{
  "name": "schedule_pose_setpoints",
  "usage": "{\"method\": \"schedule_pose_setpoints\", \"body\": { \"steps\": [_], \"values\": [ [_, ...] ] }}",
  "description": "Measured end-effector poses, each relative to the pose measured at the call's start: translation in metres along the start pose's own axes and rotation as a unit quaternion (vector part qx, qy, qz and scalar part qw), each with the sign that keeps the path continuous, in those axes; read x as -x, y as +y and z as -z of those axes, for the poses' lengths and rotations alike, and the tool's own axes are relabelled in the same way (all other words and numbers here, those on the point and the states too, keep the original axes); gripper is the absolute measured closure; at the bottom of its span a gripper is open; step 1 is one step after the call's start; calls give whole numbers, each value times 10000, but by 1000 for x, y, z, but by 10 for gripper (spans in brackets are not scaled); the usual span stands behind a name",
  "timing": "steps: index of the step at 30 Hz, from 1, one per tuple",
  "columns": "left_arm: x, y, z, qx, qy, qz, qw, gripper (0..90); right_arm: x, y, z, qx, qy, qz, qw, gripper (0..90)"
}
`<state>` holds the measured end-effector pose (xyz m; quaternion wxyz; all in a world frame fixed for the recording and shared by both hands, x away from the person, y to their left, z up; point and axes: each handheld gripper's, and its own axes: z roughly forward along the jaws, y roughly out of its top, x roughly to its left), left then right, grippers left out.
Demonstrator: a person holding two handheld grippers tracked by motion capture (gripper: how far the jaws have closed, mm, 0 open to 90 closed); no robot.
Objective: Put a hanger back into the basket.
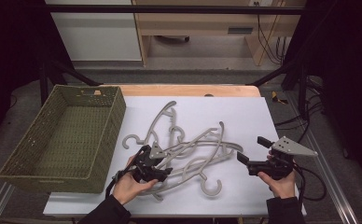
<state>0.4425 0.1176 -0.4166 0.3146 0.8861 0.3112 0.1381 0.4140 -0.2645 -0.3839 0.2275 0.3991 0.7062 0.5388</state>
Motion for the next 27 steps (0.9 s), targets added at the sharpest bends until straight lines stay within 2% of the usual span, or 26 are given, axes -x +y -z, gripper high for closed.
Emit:
{"method": "schedule_pose_setpoints", "body": {
  "steps": [3,12,17,21,27],
  "values": [
    [-4,-3,-8,-114,34,103,9999,522,0,0,-1,-8,-1,-4,10000,20],
    [-3,-5,-22,-443,132,149,9988,637,-1,0,-2,-16,16,-36,10000,20],
    [-5,-7,-24,-482,229,295,9981,708,-2,-1,-3,-54,12,-5,10000,21],
    [-4,-8,-25,-530,347,304,9975,779,-2,-1,-4,-76,21,6,10000,21],
    [-4,-9,-24,-489,322,376,9976,797,-5,-2,-8,-121,45,14,9999,23]
  ]
}}
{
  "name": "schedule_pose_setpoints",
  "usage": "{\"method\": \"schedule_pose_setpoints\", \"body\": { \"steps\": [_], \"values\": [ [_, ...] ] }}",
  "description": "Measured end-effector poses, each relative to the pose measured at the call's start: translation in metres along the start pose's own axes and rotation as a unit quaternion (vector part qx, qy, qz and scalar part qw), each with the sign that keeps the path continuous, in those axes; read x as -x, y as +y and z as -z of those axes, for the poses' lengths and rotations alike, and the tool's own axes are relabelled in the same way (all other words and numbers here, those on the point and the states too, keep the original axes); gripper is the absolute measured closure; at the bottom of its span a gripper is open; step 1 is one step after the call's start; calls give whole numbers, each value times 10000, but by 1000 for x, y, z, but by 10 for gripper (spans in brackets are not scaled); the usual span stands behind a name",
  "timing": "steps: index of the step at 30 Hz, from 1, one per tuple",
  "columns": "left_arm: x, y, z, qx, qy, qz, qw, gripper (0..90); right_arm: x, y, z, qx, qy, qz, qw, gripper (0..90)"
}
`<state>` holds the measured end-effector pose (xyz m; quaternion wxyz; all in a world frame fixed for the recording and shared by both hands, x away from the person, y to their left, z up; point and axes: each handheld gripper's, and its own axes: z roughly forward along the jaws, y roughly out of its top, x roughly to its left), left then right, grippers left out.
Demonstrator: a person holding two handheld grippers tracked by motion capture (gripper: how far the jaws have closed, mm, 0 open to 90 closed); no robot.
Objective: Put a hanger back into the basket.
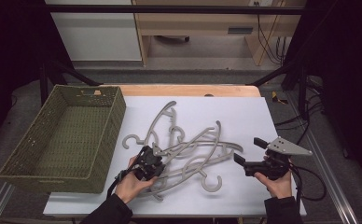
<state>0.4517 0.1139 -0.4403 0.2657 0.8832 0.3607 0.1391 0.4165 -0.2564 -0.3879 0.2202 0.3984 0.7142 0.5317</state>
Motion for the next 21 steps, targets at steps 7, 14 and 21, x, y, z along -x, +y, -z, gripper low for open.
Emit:
{"method": "schedule_pose_setpoints", "body": {
  "steps": [7,14,21],
  "values": [
    [6,-1,3,47,63,184,9998,802,-5,0,-4,-76,51,20,10000,28],
    [9,-2,8,144,383,605,9973,802,-13,-2,-12,-222,116,77,9997,34],
    [7,-8,10,258,538,769,9952,802,-30,-7,-25,-431,205,140,9988,49]
  ]
}}
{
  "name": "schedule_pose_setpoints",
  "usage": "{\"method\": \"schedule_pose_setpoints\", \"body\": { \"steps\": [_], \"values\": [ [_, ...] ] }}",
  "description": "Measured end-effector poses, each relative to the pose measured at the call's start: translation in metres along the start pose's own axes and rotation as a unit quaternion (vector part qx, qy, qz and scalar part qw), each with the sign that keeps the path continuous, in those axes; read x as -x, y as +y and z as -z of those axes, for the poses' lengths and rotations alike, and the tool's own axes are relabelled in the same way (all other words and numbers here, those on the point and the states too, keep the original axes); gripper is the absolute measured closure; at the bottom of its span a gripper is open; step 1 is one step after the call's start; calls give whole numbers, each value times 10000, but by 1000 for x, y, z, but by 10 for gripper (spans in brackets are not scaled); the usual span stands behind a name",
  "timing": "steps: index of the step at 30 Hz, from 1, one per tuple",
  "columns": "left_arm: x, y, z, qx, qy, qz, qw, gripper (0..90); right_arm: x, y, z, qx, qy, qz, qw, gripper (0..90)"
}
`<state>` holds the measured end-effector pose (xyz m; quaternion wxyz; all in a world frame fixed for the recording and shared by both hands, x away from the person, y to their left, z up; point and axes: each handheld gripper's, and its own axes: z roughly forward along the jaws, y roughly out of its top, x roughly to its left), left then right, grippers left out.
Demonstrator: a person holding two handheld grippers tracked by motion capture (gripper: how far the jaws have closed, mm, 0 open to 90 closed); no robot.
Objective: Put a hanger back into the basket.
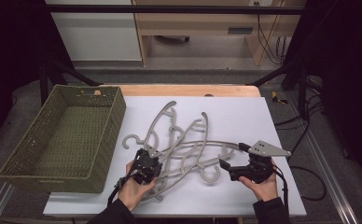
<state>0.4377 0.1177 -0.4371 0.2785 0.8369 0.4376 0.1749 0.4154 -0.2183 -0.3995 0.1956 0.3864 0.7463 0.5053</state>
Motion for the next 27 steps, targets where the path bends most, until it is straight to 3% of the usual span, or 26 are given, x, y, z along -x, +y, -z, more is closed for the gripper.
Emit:
{"method": "schedule_pose_setpoints", "body": {
  "steps": [7,11,13,17,20,23,27],
  "values": [
    [-2,-3,-2,-14,-15,112,9999,800,-19,-6,-16,-222,163,-7,9996,67],
    [3,-6,0,33,-382,0,9993,782,-29,-10,-25,-393,234,5,9990,71],
    [4,-7,4,77,-433,-63,9990,697,-33,-11,-28,-454,234,7,9987,78],
    [-4,-8,22,270,-626,-158,9975,624,-41,-13,-30,-498,284,-31,9984,96],
    [-14,-11,42,648,-883,-346,9934,525,-50,-15,-33,-584,280,-10,9979,99],
    [-25,-13,57,1018,-1099,-495,9875,400,-61,-17,-39,-642,265,14,9976,88],
    [-37,-15,73,1416,-1349,-491,9795,296,-73,-20,-46,-747,242,-48,9969,85]
  ]
}}
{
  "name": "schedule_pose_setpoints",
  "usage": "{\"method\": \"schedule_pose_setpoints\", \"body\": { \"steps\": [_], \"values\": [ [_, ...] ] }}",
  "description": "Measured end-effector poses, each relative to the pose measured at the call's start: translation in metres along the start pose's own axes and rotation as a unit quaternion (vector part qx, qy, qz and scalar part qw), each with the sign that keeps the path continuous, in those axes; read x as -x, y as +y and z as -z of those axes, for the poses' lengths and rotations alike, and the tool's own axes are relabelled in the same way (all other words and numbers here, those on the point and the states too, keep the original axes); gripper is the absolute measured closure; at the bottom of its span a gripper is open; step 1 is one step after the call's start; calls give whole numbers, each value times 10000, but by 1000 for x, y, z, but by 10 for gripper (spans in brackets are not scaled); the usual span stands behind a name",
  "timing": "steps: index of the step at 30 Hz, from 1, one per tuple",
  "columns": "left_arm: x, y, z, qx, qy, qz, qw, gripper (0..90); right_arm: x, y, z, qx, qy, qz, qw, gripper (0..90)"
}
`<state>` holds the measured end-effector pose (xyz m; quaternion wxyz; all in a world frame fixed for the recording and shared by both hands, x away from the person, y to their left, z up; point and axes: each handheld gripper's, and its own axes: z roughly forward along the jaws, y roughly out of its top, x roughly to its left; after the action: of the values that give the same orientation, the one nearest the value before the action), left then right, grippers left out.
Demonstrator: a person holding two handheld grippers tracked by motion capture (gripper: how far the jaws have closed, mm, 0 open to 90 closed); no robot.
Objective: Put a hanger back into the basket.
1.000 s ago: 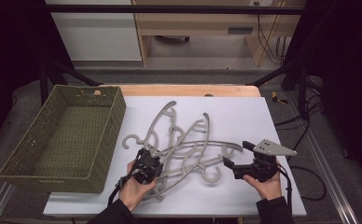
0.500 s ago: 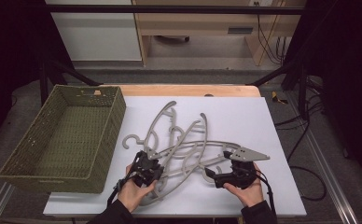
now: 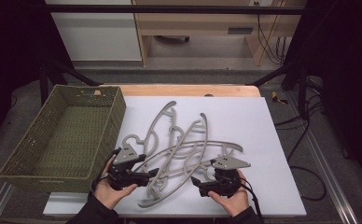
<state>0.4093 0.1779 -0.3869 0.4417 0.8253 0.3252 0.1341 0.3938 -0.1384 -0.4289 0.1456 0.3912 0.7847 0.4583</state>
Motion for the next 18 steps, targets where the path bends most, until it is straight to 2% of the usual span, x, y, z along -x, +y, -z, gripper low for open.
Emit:
{"method": "schedule_pose_setpoints", "body": {
  "steps": [4,7,10,13,18],
  "values": [
    [-5,6,22,374,33,-147,9992,217,-9,-3,-10,-79,-31,-101,9999,78],
    [-8,10,40,682,218,-231,9972,136,-13,-5,-16,-107,-2,-233,9997,95],
    [-15,11,55,856,301,-246,9956,116,-18,-9,-26,-259,-29,-336,9991,94],
    [-21,9,61,973,348,-170,9945,85,-24,-12,-33,-391,-139,-419,9983,101],
    [-30,5,60,924,419,-151,9947,55,-29,-16,-43,-494,-300,-560,9968,98]
  ]
}}
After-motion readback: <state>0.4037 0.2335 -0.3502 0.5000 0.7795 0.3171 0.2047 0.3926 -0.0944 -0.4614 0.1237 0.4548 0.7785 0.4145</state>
